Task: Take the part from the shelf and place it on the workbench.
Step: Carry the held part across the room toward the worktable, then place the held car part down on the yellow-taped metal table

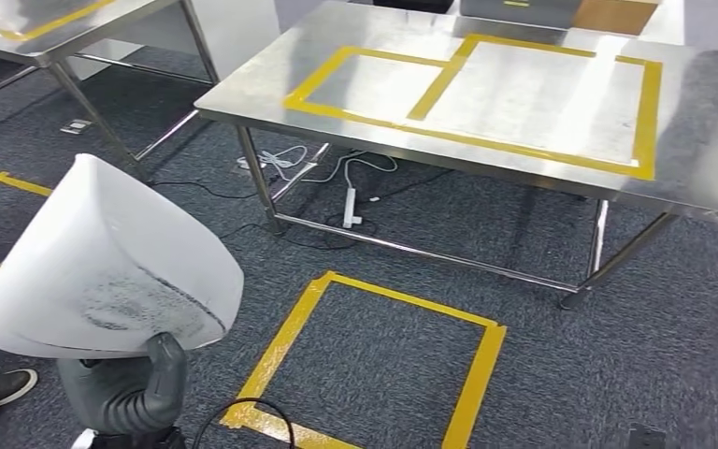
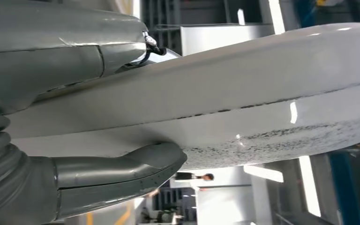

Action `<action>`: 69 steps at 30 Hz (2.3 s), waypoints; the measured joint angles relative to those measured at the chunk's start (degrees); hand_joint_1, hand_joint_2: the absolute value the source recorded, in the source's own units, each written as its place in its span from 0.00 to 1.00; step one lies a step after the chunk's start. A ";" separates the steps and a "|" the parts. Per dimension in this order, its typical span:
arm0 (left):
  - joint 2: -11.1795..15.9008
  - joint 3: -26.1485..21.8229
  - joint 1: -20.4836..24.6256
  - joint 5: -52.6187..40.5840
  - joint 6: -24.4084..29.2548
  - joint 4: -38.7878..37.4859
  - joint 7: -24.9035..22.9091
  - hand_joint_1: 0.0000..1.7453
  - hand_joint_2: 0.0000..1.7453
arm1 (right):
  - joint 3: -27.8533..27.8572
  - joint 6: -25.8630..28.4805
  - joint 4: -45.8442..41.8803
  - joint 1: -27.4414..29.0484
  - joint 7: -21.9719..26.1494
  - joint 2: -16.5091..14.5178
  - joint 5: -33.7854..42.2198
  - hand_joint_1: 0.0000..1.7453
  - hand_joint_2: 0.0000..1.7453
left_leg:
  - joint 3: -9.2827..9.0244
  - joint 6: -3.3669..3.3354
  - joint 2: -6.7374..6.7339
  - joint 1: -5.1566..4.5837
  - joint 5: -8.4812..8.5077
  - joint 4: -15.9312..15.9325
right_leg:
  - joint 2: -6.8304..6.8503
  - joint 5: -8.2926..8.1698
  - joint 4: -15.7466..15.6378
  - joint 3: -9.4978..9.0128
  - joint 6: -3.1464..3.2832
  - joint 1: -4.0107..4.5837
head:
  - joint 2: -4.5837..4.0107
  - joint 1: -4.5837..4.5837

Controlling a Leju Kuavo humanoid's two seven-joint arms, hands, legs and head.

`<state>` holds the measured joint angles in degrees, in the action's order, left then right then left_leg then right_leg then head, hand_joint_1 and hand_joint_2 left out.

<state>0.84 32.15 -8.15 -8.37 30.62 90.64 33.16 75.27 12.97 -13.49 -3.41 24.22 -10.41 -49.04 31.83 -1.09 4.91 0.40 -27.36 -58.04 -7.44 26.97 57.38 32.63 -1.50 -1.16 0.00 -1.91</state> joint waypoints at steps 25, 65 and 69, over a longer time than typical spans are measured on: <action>1.73 -8.76 -3.35 -2.67 2.54 3.42 -1.27 1.00 1.00 | -0.48 0.41 0.39 -1.17 -1.03 -1.87 0.11 0.00 0.00 | 5.39 1.48 -5.38 0.12 -7.43 -15.27 | 4.34 0.06 0.30 0.02 1.21 0.17 | 0.00 0.04; -7.12 -19.67 -6.47 -15.04 8.97 14.44 6.31 1.00 1.00 | -3.55 -5.16 1.19 -1.26 -5.16 -1.90 -2.55 0.00 0.00 | -1.64 -2.00 -4.71 -0.71 -0.52 1.72 | 7.08 4.08 3.76 -2.85 -1.03 0.51 | 0.00 0.31; -7.55 -19.90 -6.73 -14.98 8.97 14.75 6.32 1.00 1.00 | -3.57 -5.16 1.22 -1.17 -5.24 -1.86 -2.55 0.00 0.00 | -4.00 -1.92 -4.77 -0.49 -2.45 2.03 | 7.12 8.65 15.32 6.01 -1.93 0.25 | 0.00 0.19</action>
<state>-6.70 12.25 -14.88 -23.35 39.58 105.39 39.48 71.70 7.80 -12.26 -4.58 18.97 -12.27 -51.59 27.82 -3.01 0.14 -0.09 -29.81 -56.02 -0.32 35.62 72.70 38.64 -3.43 -0.91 0.00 -1.73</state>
